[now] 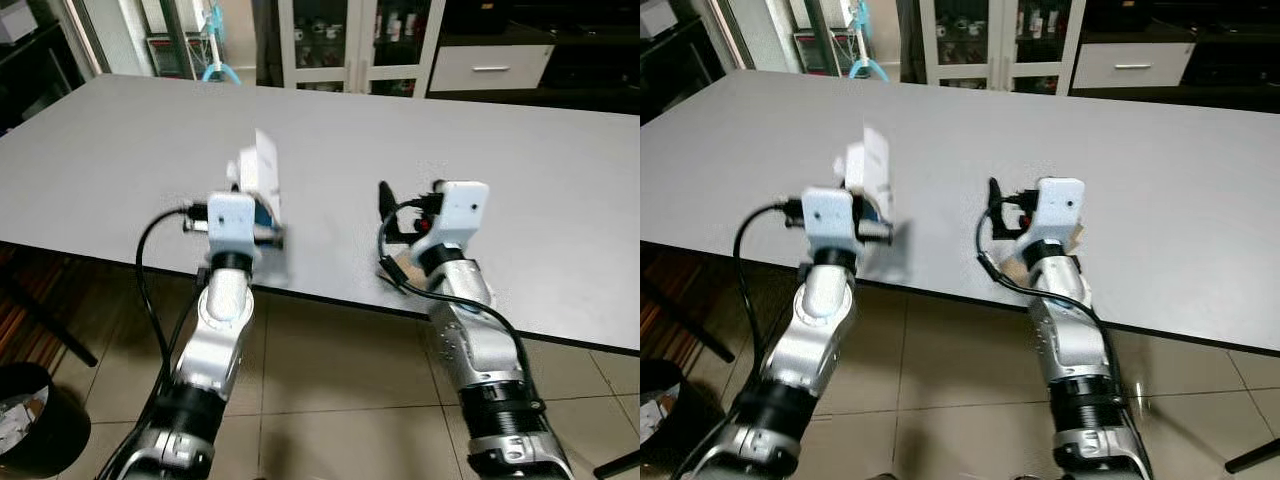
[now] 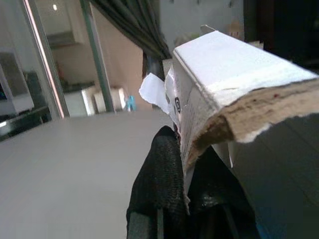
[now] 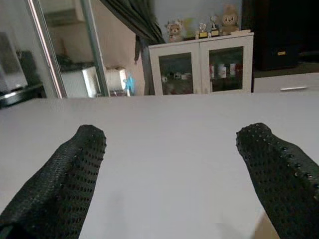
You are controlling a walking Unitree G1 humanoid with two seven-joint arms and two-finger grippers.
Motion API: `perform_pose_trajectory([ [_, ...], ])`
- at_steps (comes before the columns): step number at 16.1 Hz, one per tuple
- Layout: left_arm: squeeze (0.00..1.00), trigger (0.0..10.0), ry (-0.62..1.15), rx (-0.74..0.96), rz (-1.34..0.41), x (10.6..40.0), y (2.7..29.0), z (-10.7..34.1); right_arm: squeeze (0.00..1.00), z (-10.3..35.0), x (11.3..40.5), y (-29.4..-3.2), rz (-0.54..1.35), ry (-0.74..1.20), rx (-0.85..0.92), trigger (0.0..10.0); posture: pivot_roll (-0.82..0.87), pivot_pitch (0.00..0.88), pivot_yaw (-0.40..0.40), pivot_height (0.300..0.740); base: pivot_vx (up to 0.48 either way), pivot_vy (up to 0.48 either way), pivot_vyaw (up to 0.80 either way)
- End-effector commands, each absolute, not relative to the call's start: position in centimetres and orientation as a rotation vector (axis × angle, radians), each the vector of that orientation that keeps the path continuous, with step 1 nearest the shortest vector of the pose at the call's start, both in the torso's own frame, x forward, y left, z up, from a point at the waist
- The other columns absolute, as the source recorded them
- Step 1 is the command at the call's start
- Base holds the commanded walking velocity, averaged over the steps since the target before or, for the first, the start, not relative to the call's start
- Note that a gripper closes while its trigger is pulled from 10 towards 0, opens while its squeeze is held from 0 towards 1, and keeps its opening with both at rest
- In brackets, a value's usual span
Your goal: Picking trash to rubbish bin
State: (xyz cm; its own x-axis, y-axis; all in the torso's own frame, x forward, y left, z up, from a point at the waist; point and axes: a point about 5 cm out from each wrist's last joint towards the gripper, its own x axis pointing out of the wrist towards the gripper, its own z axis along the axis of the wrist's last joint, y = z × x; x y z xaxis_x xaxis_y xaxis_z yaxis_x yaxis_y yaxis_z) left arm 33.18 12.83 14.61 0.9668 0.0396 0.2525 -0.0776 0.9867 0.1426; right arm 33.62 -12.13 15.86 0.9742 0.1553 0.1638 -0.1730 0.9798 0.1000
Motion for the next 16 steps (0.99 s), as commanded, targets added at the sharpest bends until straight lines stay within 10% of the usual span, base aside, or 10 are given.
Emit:
perform_pose_trajectory([
  [1, 0.0, 10.0, -0.274, 0.161, 0.055, 33.0, 12.8, 15.2, 0.0, 15.4, 33.4, -12.2, 0.185, -0.145, 0.111, 10.0, -0.07, 0.019, 0.042, 0.74, 0.0, 0.0, 0.0],
  [6, 0.0, 10.0, -0.283, 0.205, 0.094, 32.8, 13.6, 15.4, 0.0, 16.1, 34.4, -15.8, -0.147, -0.182, 0.017, 10.0, -0.05, 0.031, 0.038, 0.74, 0.0, 0.0, 0.0],
  [16, 0.0, 10.0, -0.234, 0.245, 0.013, 33.4, 13.4, 13.8, 0.0, 13.7, 34.0, -17.0, -0.157, -0.101, -0.028, 10.0, -0.06, 0.034, 0.046, 0.74, 0.0, 0.0, 0.0],
])
